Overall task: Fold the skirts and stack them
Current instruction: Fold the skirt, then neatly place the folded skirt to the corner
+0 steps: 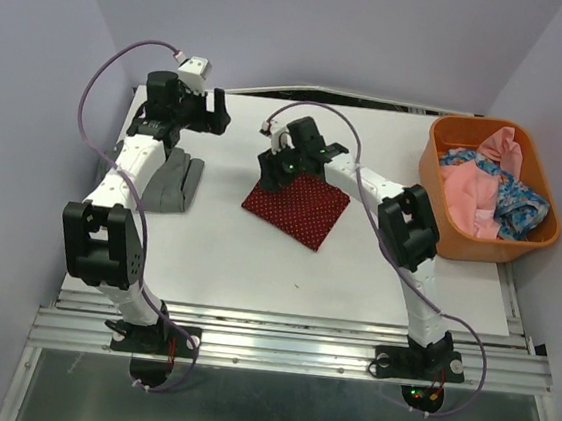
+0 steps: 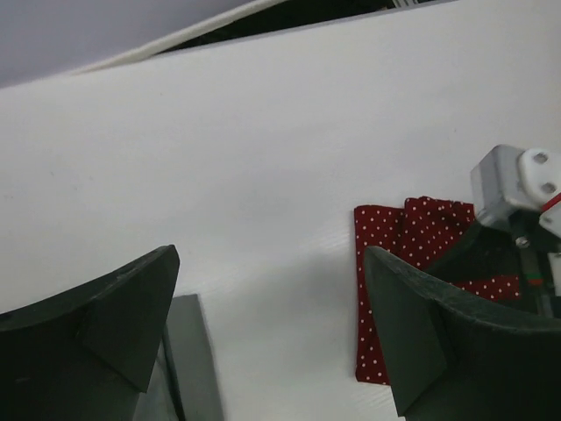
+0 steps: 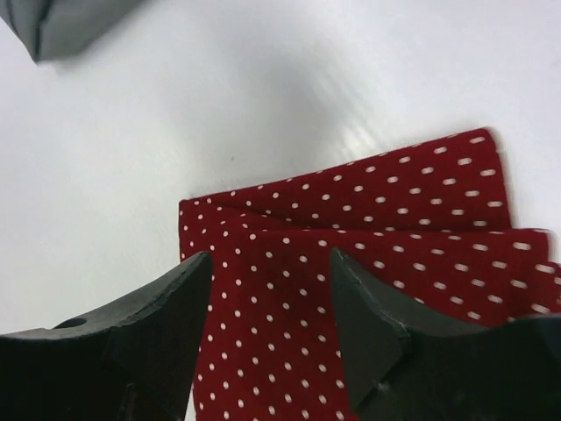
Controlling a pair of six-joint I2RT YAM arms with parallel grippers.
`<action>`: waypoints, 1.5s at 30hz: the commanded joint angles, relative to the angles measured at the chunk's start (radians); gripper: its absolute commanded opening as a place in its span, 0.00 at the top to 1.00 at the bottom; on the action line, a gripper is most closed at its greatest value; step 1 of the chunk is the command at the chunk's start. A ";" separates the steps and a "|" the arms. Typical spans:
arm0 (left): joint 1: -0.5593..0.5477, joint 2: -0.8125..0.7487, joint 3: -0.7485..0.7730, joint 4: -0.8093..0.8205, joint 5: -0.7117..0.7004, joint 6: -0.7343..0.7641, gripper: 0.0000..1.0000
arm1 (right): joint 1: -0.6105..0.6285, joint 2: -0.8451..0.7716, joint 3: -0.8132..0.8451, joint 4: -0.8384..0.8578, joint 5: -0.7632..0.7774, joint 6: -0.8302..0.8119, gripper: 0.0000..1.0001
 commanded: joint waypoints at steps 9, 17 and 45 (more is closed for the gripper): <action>0.052 -0.142 -0.254 0.133 0.098 -0.168 0.05 | 0.003 0.025 -0.218 -0.198 -0.057 -0.397 0.48; 0.050 -0.191 -0.411 0.217 0.067 -0.227 0.05 | 0.003 -0.137 -0.310 -0.303 -0.026 -0.476 0.48; -0.129 -0.137 -0.580 0.260 -0.121 -0.406 0.10 | 0.021 0.093 0.161 -0.292 0.327 0.311 0.53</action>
